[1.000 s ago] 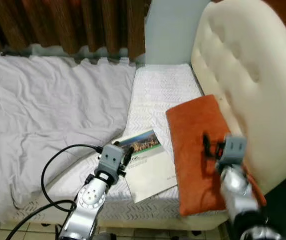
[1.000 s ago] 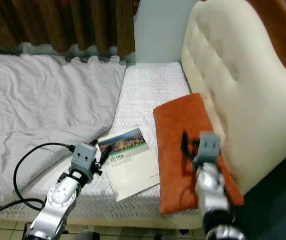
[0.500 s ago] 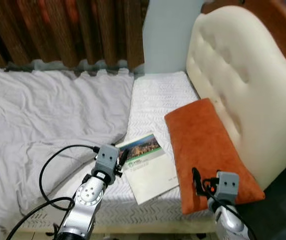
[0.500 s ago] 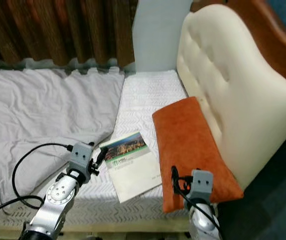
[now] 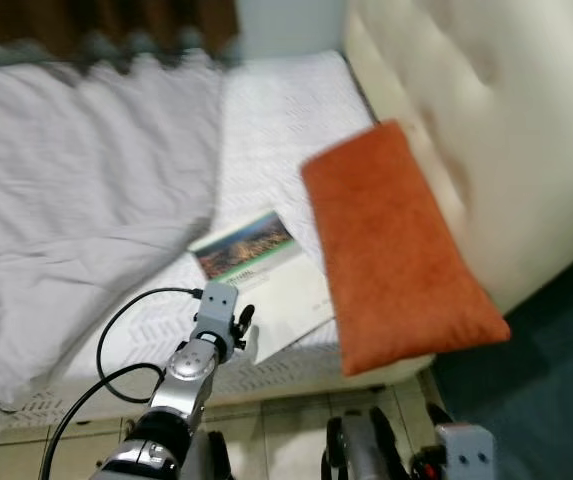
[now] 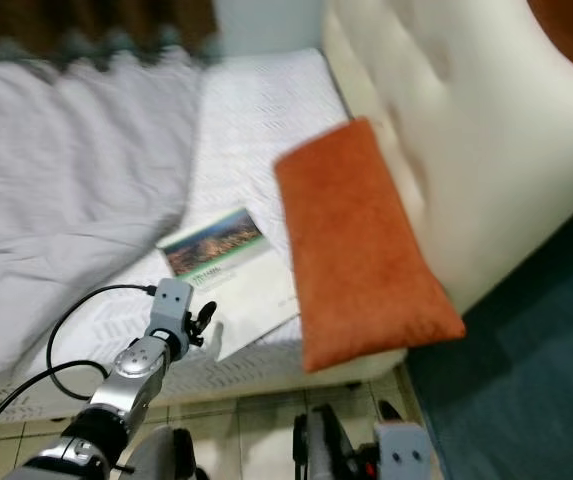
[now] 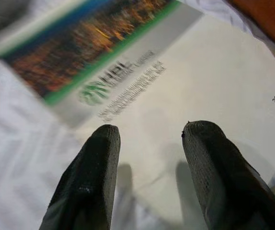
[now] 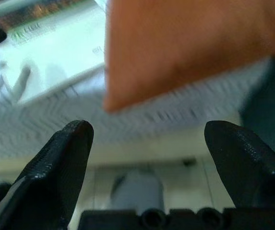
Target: Clean up the room
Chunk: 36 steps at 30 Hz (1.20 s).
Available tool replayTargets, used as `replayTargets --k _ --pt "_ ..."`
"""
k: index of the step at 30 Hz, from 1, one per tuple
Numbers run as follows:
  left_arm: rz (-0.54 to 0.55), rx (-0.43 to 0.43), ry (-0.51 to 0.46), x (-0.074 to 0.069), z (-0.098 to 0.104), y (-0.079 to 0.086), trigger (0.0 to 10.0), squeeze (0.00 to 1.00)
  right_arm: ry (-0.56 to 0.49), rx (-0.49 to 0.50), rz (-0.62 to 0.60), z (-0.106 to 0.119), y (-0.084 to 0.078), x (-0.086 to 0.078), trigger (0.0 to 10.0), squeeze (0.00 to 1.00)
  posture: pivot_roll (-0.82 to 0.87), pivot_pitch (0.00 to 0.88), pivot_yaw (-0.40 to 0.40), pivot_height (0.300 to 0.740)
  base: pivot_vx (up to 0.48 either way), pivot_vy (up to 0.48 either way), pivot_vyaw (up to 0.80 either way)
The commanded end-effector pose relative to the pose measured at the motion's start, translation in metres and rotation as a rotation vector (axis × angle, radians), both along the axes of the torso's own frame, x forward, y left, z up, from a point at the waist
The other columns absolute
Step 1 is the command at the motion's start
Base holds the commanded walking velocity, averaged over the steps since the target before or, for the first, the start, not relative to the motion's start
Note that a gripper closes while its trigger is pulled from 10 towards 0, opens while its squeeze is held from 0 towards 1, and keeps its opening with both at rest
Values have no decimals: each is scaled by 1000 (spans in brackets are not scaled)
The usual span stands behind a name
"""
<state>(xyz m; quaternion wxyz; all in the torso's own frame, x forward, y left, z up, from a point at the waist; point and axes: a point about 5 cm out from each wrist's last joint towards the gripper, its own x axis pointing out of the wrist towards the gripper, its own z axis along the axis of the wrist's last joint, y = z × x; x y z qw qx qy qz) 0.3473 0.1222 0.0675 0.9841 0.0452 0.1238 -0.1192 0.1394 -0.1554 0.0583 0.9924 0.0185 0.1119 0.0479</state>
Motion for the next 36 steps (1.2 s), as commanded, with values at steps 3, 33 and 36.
replayTargets --k 3,33,36 --pt "99 -46 60 3 -4 10 10000 0 66 17 22 8 10 -34 10000 0 -317 591 -35 656 0 0 0" --pt "305 -129 -39 24 28 57 10000 0 227 -11 23 20 11 -63 10000 0 -331 592 -42 656 0 0 0" --pt "273 -96 -57 29 36 53 10000 0 233 -11 22 20 12 -65 10000 0 -331 592 -41 656 0 0 0"
